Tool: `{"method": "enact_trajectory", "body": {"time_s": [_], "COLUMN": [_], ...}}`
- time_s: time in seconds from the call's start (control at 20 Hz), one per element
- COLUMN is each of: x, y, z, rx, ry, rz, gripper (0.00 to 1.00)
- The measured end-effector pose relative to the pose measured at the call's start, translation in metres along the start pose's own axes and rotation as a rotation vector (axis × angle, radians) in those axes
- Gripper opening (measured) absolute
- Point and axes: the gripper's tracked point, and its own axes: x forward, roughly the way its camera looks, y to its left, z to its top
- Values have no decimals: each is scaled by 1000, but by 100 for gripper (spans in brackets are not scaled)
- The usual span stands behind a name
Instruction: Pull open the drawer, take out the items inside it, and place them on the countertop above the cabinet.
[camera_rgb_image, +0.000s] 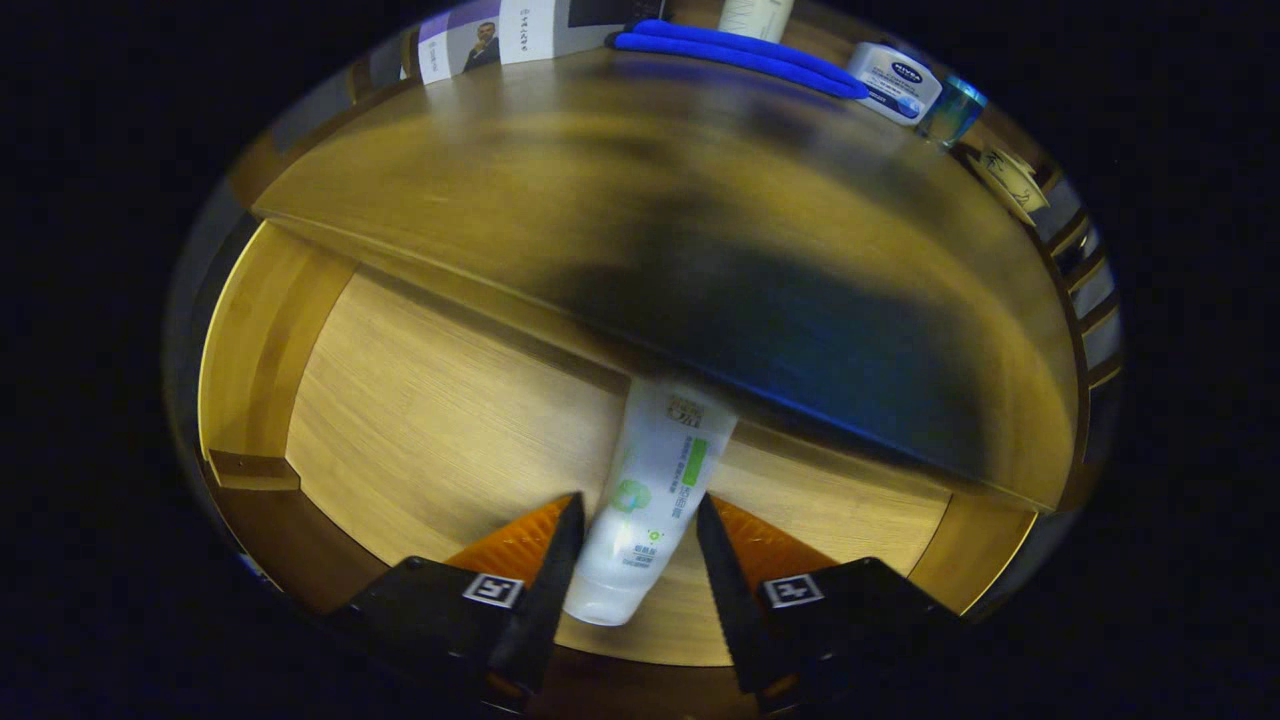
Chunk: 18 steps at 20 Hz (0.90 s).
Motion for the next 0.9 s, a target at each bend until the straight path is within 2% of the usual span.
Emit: {"method": "enact_trajectory", "body": {"time_s": [0.1, 0.15, 0.3, 0.5, 0.9], "x": [-1, 1, -9, -28, -90], "y": [6, 6, 18, 27, 46], "z": [-3, -2, 0, 1, -6], "rx": [-6, 8, 42, 6, -29], "ry": [11, -4, -18, -64, -200], "rz": [18, 25, 72, 80, 164], "gripper": [55, 55, 46, 46, 46]}}
